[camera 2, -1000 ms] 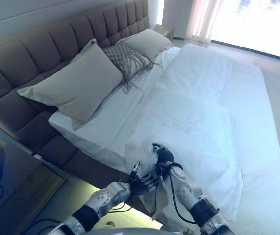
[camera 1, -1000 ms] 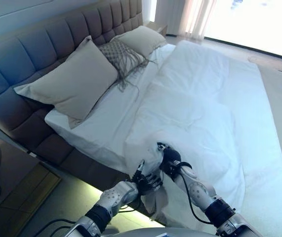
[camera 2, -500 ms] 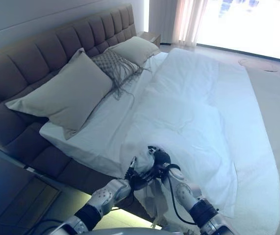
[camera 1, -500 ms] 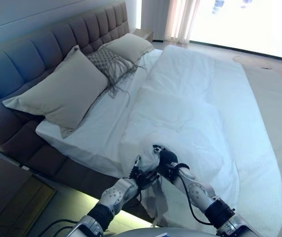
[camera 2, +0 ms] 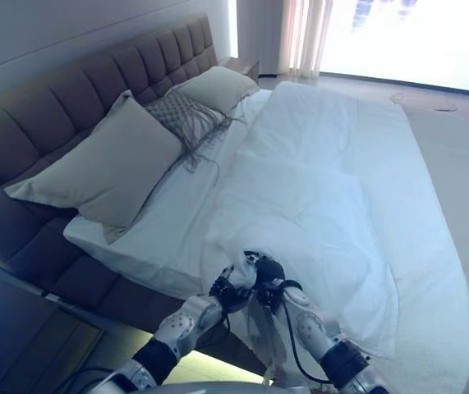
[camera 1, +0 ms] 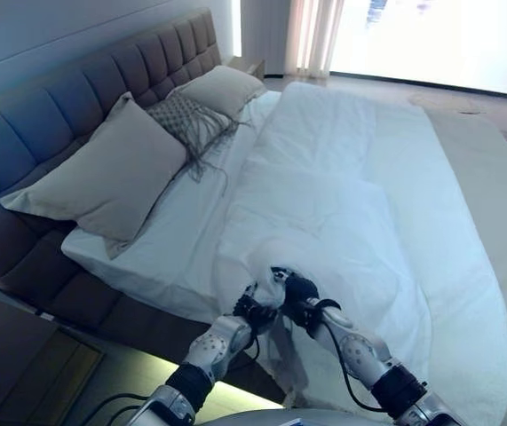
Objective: Make the bed neatly
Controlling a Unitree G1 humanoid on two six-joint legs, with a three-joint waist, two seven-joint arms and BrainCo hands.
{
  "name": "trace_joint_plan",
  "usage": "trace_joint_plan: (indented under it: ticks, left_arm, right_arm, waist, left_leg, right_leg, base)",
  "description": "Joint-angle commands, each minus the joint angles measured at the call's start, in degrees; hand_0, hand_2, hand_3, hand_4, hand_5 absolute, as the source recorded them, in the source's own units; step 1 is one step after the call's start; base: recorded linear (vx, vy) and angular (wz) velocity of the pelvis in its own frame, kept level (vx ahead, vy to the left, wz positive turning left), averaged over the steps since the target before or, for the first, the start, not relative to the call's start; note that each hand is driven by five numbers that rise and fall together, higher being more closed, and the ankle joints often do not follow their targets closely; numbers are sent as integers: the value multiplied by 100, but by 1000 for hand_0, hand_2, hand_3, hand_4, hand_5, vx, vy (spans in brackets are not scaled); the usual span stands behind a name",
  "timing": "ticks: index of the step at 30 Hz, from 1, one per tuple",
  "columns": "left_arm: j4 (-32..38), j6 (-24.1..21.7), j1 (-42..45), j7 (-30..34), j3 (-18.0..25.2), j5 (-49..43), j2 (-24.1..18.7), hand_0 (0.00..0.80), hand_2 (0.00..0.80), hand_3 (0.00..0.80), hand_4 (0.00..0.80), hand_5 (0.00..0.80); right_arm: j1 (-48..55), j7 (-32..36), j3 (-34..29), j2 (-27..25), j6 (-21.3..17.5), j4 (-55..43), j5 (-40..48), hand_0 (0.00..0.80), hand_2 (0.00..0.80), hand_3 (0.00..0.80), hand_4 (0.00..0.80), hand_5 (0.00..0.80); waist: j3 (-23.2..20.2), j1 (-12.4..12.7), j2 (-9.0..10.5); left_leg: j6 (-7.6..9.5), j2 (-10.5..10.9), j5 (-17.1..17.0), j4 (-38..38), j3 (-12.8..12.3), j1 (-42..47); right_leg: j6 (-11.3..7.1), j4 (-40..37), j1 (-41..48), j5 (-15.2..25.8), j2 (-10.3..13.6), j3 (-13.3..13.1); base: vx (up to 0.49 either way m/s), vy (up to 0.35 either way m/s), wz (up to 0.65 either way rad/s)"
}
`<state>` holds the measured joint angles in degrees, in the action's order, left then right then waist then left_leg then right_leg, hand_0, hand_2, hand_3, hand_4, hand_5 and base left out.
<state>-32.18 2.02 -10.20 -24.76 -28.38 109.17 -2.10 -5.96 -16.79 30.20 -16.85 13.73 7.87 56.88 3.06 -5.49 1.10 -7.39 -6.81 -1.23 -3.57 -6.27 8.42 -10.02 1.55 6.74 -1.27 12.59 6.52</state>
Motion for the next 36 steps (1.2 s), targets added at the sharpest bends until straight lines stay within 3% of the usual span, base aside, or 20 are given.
trace_joint_plan:
  ticks: [1, 12, 14, 18, 26, 31, 36]
  left_arm:
    - [-85, -172, -821, 89, 87, 68, 199, 800, 800, 800, 800, 800]
    - [67, -150, -712, 265, 170, -224, 70, 800, 800, 800, 800, 800]
    - [103, -168, -674, 280, 255, -283, 15, 800, 800, 800, 800, 800]
    - [205, -179, -570, 365, 464, -402, -147, 800, 800, 800, 800, 800]
    - [560, -468, -285, 348, 1128, -1349, -737, 800, 800, 800, 800, 800]
    - [108, -622, -375, 650, 1831, -1528, -1137, 800, 800, 800, 800, 800]
    - [-401, -638, -357, 862, 2422, -1374, -1552, 800, 800, 800, 800, 800]
  right_arm:
    - [-159, 327, 21, 171, -280, -1107, 1, 800, 800, 800, 800, 800]
    - [-20, 449, 44, 246, -278, -949, -72, 800, 800, 800, 800, 800]
    - [17, 495, 63, 243, -206, -901, -48, 0, 0, 0, 0, 0]
    - [205, 552, 48, 162, -164, -893, 94, 0, 0, 0, 0, 0]
    - [890, 1481, -312, -207, -308, -1094, 165, 0, 0, 0, 0, 0]
    - [1275, 2342, -669, -448, -246, -650, 405, 0, 0, 0, 0, 0]
    - [1602, 2725, -1039, -649, -432, -272, 366, 0, 0, 0, 0, 0]
  waist:
    - [-252, 114, -112]
    - [-376, 198, -112]
    - [-394, 204, -112]
    - [-442, 209, -148]
    - [-486, 154, -229]
    - [-466, -45, -270]
    - [-455, -204, -283]
  left_leg:
    - [-97, -639, -87, 197, -149, 84]
    - [-87, -659, -65, 106, -183, 192]
    - [-80, -664, -62, 81, -187, 208]
    - [-61, -667, -100, -20, -197, 222]
    - [-21, -646, -145, -76, -195, 121]
    - [-35, -665, -184, -53, -272, 61]
    - [-53, -657, -234, -98, -315, -3]
  right_leg:
    - [-399, -159, -678, 1023, 335, -4]
    - [-404, -291, -492, 981, 344, 71]
    - [-391, -301, -474, 956, 337, 62]
    - [-358, -322, -453, 915, 323, 87]
    - [-290, -340, -462, 807, 252, 96]
    - [-219, -318, -580, 753, 163, -41]
    - [-184, -377, -611, 733, 103, -128]
  base:
    - [0, 0, 0]
    - [-14, -5, -3]
    - [-60, 2, -6]
    - [-72, 35, -4]
    - [-94, 32, -2]
    - [-114, 23, -9]
    - [-93, 29, -15]
